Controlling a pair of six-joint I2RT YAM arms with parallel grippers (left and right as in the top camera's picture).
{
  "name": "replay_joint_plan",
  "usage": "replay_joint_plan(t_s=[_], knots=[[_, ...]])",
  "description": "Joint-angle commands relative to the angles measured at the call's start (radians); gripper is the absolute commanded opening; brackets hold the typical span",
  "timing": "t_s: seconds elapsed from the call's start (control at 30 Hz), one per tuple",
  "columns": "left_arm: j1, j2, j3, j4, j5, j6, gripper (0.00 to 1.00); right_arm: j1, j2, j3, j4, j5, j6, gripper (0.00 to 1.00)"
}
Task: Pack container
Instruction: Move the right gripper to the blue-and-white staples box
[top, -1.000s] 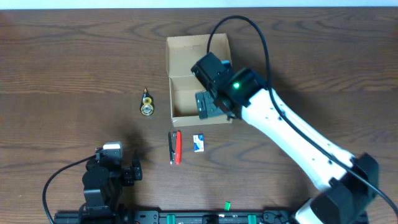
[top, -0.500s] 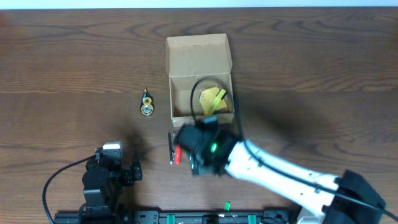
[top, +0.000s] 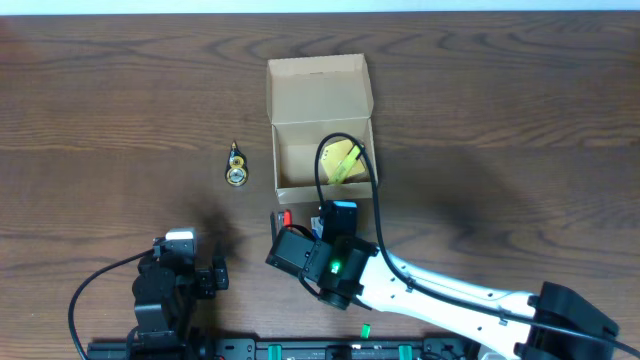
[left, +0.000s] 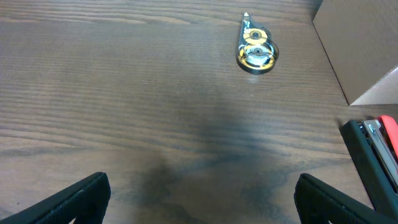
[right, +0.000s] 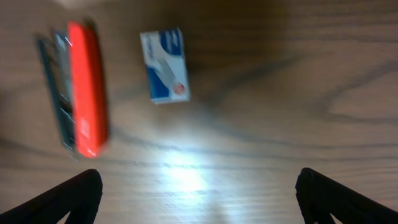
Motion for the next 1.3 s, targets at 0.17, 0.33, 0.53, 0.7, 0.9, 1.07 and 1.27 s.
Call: replay_joint_plan(t_s=[0.17,0.33,0.53,0.7,0.9,1.07,1.27], knots=[[0.008,-0.006,-0.01,-0.004,-0.014,-0.003,0.95,-0.021,0.041,-0.002,0.056,0.072,0.153,0.99],[0.008,-0.006,-0.01,-0.004,-0.015,-0.003,0.96,-0.037,0.086,-0.002,0.056,0.07,0.167,0.99],[0.008,-0.006,-0.01,-0.004,-0.015,-0.003,0.95,-0.037,0.088,-0.002,0.057,0.07,0.166,0.99],[0.008,-0.006,-0.01,-0.004,-0.015,-0.003,0.95,-0.069,0.088,-0.002,0.087,0.065,0.154,0.99],[0.008,-0.006,-0.01,-0.004,-0.015,-0.003,0.95,-0.193,0.088,-0.002,0.098,-0.026,0.109,0.99],[0.008,-0.006,-0.01,-0.004,-0.014,-0.003,0.95,-0.222,0.088,-0.002,0.101,-0.062,0.102,0.98],[0.008,-0.006,-0.01,-0.004,-0.015,-0.003,0.95,-0.204,0.098,-0.002,0.105,-0.063,0.102,0.97]])
